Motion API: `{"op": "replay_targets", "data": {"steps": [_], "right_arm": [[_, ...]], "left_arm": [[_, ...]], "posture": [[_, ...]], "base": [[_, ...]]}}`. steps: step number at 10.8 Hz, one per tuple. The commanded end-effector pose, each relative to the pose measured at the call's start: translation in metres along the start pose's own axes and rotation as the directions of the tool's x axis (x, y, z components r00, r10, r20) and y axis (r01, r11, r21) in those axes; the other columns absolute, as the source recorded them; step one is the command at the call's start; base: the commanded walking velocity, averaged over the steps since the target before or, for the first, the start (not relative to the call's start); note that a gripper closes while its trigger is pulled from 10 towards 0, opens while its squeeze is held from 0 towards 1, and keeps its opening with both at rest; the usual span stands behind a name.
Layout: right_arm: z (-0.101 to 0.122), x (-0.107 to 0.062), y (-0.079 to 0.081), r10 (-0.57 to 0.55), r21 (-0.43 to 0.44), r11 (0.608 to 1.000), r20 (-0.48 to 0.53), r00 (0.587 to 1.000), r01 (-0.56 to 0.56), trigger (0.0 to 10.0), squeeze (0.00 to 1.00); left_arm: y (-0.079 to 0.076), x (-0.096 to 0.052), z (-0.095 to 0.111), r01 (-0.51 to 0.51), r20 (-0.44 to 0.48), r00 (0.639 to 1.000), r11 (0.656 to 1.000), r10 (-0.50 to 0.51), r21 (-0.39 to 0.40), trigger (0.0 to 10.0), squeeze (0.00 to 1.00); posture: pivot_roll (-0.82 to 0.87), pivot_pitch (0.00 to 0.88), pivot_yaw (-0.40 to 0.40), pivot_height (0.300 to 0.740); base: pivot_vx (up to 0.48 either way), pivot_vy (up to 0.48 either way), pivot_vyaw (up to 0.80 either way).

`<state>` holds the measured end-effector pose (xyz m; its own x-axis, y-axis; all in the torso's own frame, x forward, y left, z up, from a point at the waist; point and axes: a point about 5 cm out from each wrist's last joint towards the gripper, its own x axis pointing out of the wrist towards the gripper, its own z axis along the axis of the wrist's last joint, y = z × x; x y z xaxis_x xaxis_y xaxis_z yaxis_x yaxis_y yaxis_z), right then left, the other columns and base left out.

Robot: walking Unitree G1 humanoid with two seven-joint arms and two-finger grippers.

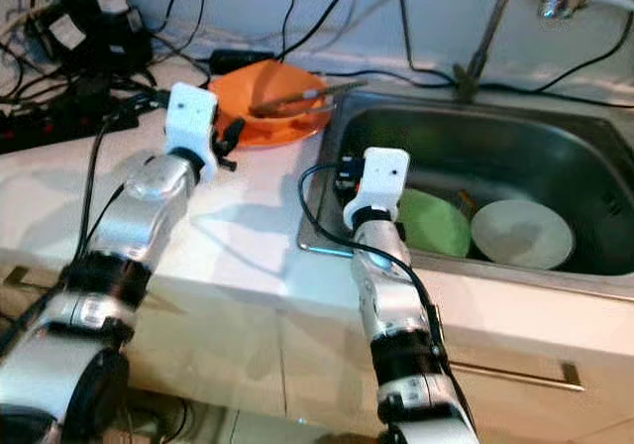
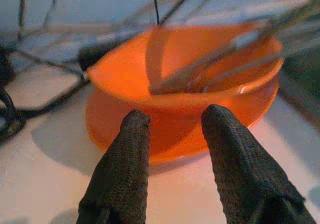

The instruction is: Kitchen organization

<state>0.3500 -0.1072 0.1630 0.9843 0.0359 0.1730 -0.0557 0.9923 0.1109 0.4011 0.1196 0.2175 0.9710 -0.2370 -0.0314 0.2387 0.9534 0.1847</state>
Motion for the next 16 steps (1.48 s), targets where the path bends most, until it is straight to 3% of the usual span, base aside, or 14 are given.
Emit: {"op": "replay_targets", "data": {"steps": [1, 3, 6, 9, 10, 11, 14, 15, 16], "right_arm": [[0.000, -0.003, -0.002, -0.012, 0.006, 1.000, -0.004, 1.000, 0.012, 10.0, 0.00], [-0.002, -0.007, -0.001, -0.016, 0.008, 1.000, -0.014, 1.000, 0.017, 10.0, 0.00], [-0.002, -0.015, 0.003, -0.016, 0.016, 1.000, -0.022, 1.000, 0.017, 10.0, 0.00], [-0.001, -0.028, 0.000, -0.027, 0.014, 1.000, -0.038, 0.999, 0.028, 10.0, 0.00], [-0.002, -0.034, -0.001, -0.030, 0.012, 0.999, -0.050, 0.998, 0.031, 10.0, 0.00], [-0.002, -0.039, -0.002, -0.028, 0.011, 1.000, -0.061, 0.998, 0.029, 10.0, 0.00], [0.001, -0.043, 0.009, -0.003, 0.028, 1.000, -0.074, 0.997, 0.005, 10.0, 0.00], [0.002, -0.046, 0.013, 0.009, 0.037, 0.999, -0.082, 0.997, -0.006, 10.0, 0.00], [0.000, -0.048, 0.015, 0.016, 0.039, 0.999, -0.091, 0.996, -0.013, 10.0, 0.00]], "left_arm": [[0.000, 0.004, 0.005, 0.014, -0.012, 1.000, 1.000, -0.014, -0.003, 10.0, 0.00], [-0.002, 0.012, 0.004, 0.010, -0.077, 0.997, 0.999, -0.014, -0.051, 10.0, 0.00], [-0.003, 0.022, 0.020, 0.010, -0.071, 0.997, 0.986, -0.022, -0.167, 10.0, 0.00], [0.000, 0.024, 0.019, -0.011, -0.093, 0.996, 0.979, -0.008, -0.204, 10.0, 0.00], [0.003, 0.023, 0.015, -0.027, -0.103, 0.995, 0.977, 0.005, -0.211, 10.0, 0.92], [0.005, 0.022, 0.012, -0.037, -0.110, 0.994, 0.978, 0.014, -0.207, 10.0, 1.00], [0.007, 0.023, 0.013, -0.053, -0.097, 0.995, 0.975, 0.033, -0.217, 10.0, 1.00], [0.006, 0.023, 0.015, -0.042, -0.087, 0.996, 0.976, 0.024, -0.214, 10.0, 0.95], [0.005, 0.023, 0.015, -0.034, -0.088, 0.996, 0.978, 0.016, -0.206, 10.0, 0.00]], "posture": [[0.09, 0.106, 0.035, 0.740], [0.08, 0.129, 0.046, 0.740], [0.06, 0.154, 0.059, 0.740], [0.03, 0.201, 0.060, 0.740], [0.02, 0.220, 0.055, 0.740], [0.02, 0.235, 0.047, 0.740], [0.00, 0.247, 0.045, 0.740], [0.00, 0.249, 0.045, 0.740], [0.00, 0.250, 0.046, 0.740]], "base": [[0.000, 0.000, 0.00], [0.000, 0.000, 0.00], [0.000, 0.000, 0.00], [0.000, 0.000, 0.00], [0.000, 0.000, 0.00], [0.000, 0.000, 0.00], [0.000, 0.000, 0.00], [0.000, 0.000, 0.00], [0.000, 0.000, 0.00]]}}
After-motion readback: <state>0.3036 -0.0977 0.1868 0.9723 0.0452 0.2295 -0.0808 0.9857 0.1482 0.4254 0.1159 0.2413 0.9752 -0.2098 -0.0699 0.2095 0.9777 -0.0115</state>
